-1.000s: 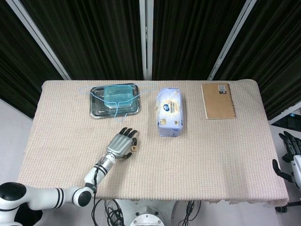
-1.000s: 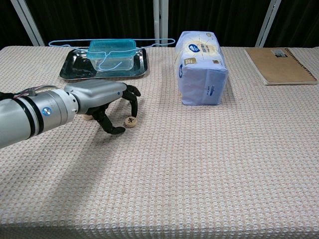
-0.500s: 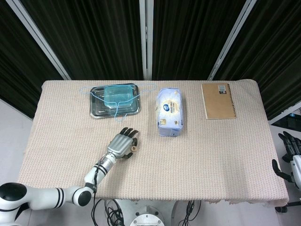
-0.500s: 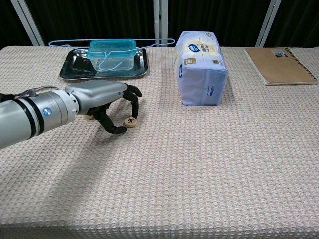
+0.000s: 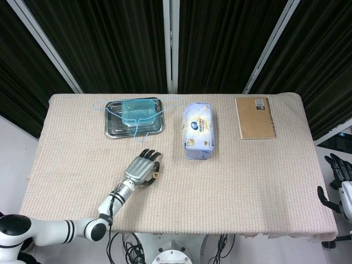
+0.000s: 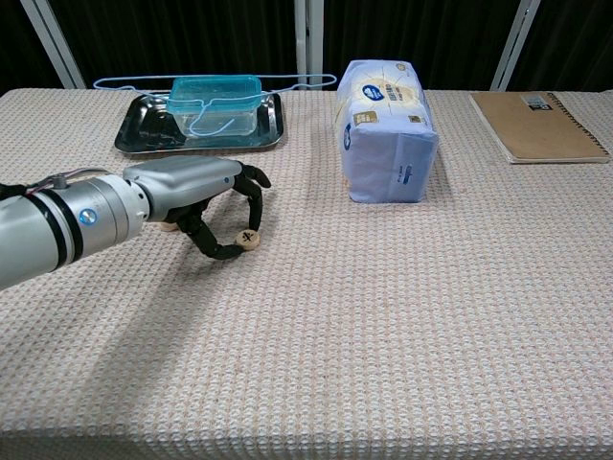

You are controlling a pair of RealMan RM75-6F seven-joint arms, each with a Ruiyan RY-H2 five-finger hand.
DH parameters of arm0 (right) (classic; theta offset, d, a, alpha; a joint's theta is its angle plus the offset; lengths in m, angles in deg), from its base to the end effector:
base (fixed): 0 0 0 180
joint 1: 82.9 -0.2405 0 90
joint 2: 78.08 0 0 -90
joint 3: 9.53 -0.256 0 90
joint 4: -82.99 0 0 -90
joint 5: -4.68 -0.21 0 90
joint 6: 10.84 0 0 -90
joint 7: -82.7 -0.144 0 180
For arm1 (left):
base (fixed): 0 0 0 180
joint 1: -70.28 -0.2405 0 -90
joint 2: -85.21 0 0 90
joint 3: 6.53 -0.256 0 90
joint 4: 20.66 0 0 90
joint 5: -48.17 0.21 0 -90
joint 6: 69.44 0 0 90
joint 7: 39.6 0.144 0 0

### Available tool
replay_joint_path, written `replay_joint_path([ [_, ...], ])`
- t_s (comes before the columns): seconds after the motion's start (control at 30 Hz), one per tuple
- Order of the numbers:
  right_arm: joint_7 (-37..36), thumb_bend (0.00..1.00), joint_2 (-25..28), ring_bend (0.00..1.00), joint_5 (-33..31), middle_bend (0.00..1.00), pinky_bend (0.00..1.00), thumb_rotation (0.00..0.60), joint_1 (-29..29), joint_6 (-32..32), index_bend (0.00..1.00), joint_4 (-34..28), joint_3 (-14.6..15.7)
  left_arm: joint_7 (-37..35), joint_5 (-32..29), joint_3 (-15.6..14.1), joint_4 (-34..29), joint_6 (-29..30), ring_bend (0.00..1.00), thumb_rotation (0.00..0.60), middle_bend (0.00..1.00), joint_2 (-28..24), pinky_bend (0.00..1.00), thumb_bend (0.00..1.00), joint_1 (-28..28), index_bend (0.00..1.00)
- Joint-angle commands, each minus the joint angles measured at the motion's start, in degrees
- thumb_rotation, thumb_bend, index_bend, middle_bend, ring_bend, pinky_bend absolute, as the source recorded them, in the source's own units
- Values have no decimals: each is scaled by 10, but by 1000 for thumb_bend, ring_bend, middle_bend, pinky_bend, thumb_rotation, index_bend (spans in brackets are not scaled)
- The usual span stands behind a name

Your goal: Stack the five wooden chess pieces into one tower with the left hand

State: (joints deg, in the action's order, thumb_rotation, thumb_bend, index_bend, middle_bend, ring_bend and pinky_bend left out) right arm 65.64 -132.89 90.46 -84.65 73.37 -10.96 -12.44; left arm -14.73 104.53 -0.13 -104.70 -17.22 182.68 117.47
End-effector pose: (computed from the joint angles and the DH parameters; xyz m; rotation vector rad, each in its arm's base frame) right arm -0.3255 -0.1641 0.2077 1.2843 -1.0641 0.9845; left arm -0.1183 0.3138 -0.0803 -2.0286 -1.0500 -0.8501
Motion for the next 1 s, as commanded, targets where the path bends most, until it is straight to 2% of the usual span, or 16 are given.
replay_joint_path([
  [0.03,-1,406,0,0,-1,0,0,600,0,-1,0,1,0,-1,3,-1,0,1,0,600,88,0,0,310,-2,472],
  [0.43,4,407,-1,0,-3,0,0,600,-2,-4,0,0,-1,1,9,4,-37,19,0,600,91,-24,0,310,-11,490],
  [0.77,14,406,-2,0,-4,0,0,600,-5,-10,0,-2,0,13,4,10,-124,64,0,600,92,-112,0,311,-36,494],
  [1.0,23,406,-5,0,-4,0,0,600,-5,-11,0,-6,1,-20,-9,11,-132,64,0,600,92,-152,0,311,-56,500],
])
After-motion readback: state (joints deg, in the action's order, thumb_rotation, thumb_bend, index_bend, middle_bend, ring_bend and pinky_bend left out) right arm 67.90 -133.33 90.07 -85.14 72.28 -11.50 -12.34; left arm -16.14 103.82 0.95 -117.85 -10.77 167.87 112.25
